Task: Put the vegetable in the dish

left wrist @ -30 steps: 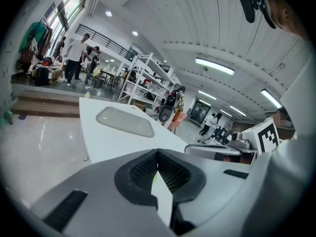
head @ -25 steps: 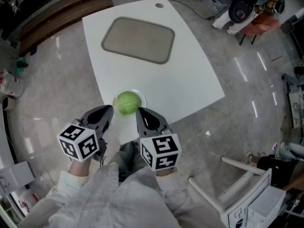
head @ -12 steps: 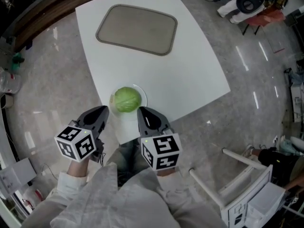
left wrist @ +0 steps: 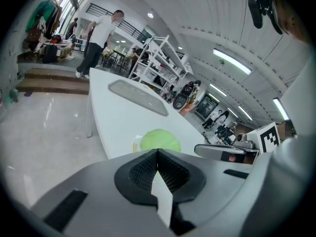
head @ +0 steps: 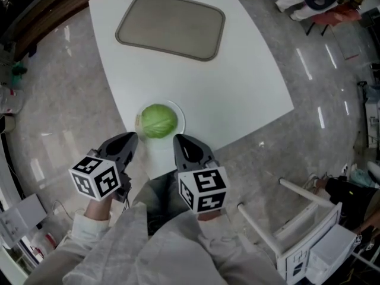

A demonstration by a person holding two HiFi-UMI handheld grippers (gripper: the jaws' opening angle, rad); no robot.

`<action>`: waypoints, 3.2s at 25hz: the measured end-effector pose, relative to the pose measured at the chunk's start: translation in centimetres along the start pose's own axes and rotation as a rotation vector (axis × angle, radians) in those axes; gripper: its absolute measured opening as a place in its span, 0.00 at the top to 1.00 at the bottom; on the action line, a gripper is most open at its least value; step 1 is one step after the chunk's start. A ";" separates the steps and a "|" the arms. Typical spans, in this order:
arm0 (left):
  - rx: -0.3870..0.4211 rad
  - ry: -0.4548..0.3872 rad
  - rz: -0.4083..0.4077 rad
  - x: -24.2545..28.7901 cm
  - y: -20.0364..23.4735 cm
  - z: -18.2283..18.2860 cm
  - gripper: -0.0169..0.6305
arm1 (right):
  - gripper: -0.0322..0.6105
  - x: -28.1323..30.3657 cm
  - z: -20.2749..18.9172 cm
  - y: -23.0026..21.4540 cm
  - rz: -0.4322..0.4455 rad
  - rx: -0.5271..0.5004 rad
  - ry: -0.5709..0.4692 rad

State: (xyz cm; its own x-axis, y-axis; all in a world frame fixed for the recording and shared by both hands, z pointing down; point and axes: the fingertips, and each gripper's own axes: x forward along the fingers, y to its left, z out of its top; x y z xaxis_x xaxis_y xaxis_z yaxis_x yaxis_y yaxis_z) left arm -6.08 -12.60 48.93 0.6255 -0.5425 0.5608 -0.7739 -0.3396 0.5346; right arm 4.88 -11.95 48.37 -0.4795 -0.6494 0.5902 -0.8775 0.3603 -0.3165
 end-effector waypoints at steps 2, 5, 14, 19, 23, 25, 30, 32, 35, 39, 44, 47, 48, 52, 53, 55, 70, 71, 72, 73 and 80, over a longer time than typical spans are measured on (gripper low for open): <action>-0.010 0.011 0.000 0.3 0.3 -0.4 0.97 | 0.93 0.2 -0.6 -0.2 -0.001 0.011 0.011; -0.025 0.031 0.004 0.7 0.7 -1.1 0.97 | 0.93 0.6 -1.2 -0.4 -0.001 0.029 0.024; -0.066 0.036 0.048 1.4 2.2 -2.4 0.97 | 0.93 1.6 -2.9 -1.2 -0.011 0.088 0.058; -0.051 0.087 0.057 1.9 2.9 -3.1 0.97 | 0.93 2.1 -3.1 -1.6 -0.012 0.116 0.060; -0.067 0.087 0.055 2.0 3.0 -3.1 0.96 | 0.93 2.1 -3.5 -1.6 0.001 0.132 0.075; -0.072 0.080 0.067 2.0 3.1 -3.0 0.96 | 0.93 2.1 -3.7 -1.8 0.001 0.137 0.083; -0.089 0.090 0.082 2.2 3.8 -3.3 0.95 | 0.93 2.1 -4.1 -2.3 -0.002 0.147 0.096; -0.102 0.096 0.073 2.3 3.7 -3.3 0.92 | 0.93 2.0 -4.2 -2.5 -0.003 0.154 0.098; -0.110 0.103 0.071 2.3 3.6 -3.3 0.89 | 0.93 1.8 -4.2 -2.7 -0.015 0.161 0.098; -0.107 0.115 0.077 2.4 3.8 -3.6 0.85 | 0.92 1.8 -4.4 -3.1 -0.029 0.173 0.103; -0.112 0.110 0.076 2.5 3.8 -3.5 0.83 | 0.83 2.2 -4.5 -3.3 -0.030 0.187 0.115; -0.115 0.111 0.073 2.6 3.8 -3.4 0.83 | 0.80 2.4 -4.7 -3.3 -0.031 0.198 0.127; -0.116 0.113 0.072 2.7 3.7 -3.4 0.83 | 0.79 2.5 -4.7 -3.3 -0.031 0.203 0.133; -0.116 0.123 0.068 2.8 3.7 -3.4 0.83 | 0.75 3.0 -5.1 -3.3 -0.030 0.225 0.161; -0.115 0.124 0.069 2.8 3.7 -3.4 0.83 | 0.75 3.1 -5.1 -3.3 -0.031 0.229 0.167; -0.118 0.124 0.067 2.8 3.6 -3.4 0.83 | 0.75 3.2 -5.1 -3.2 -0.036 0.229 0.176; -0.154 0.133 0.057 3.3 2.8 -3.4 0.83 | 0.75 3.1 -5.1 -3.2 -0.073 0.231 0.193; -0.155 0.133 0.058 3.3 2.8 -3.4 0.83 | 0.75 3.2 -5.1 -3.1 -0.075 0.236 0.192; -0.155 0.135 0.057 3.4 2.8 -3.3 0.83 | 0.75 3.3 -5.0 -3.1 -0.076 0.241 0.193; -0.155 0.136 0.056 3.5 2.7 -3.2 0.83 | 0.75 3.3 -5.0 -3.0 -0.077 0.245 0.194; -0.184 0.117 0.069 3.7 2.8 -3.2 0.83 | 0.75 3.2 -5.1 -3.5 -0.099 0.283 0.189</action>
State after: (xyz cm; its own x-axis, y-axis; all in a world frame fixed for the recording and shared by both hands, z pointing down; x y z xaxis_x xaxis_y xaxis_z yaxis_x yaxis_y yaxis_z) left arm -5.63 -13.10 54.57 0.5874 -0.4631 0.6636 -0.7906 -0.1534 0.5928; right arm 6.43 -11.87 55.15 -0.4059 -0.5269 0.7468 -0.8993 0.0847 -0.4290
